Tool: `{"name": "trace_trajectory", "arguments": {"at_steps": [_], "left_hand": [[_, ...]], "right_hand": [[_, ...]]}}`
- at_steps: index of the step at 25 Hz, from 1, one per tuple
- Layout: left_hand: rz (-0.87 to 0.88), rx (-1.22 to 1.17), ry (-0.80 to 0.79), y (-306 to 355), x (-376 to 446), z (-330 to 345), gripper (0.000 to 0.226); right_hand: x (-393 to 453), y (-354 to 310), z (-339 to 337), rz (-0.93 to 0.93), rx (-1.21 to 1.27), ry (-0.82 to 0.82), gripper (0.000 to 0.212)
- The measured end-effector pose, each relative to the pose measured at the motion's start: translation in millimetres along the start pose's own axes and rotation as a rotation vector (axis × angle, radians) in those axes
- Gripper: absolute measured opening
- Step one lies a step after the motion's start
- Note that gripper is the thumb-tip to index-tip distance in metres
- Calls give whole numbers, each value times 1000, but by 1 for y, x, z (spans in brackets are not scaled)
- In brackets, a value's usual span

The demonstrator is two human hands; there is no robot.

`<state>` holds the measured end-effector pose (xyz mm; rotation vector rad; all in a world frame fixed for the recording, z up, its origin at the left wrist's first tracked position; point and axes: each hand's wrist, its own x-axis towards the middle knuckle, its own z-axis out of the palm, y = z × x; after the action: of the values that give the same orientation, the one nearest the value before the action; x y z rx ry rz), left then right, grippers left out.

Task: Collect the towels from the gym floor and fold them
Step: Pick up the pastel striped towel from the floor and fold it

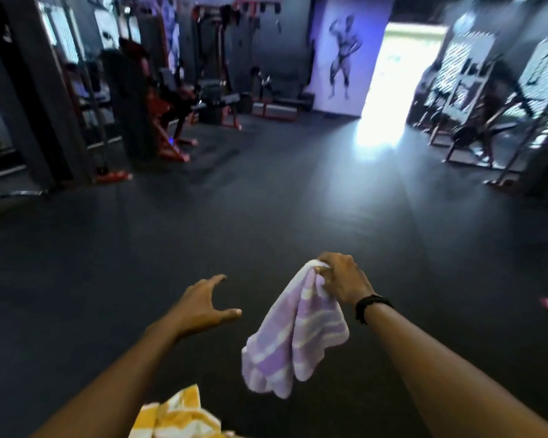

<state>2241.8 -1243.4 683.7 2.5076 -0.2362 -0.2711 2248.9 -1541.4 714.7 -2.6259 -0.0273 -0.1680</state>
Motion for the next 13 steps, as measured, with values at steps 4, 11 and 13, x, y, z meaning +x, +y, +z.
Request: {"name": "trace_trajectory", "arguments": {"at_steps": [4, 11, 13], "left_hand": [[179, 11, -25, 111, -20, -50, 97], [536, 27, -62, 249, -64, -85, 92], [661, 27, -90, 286, -84, -85, 88]], "right_hand": [[-32, -4, -143, 35, -36, 115, 21], [-164, -1, -288, 177, -68, 396, 24], [-215, -4, -312, 253, -84, 469, 11]]}}
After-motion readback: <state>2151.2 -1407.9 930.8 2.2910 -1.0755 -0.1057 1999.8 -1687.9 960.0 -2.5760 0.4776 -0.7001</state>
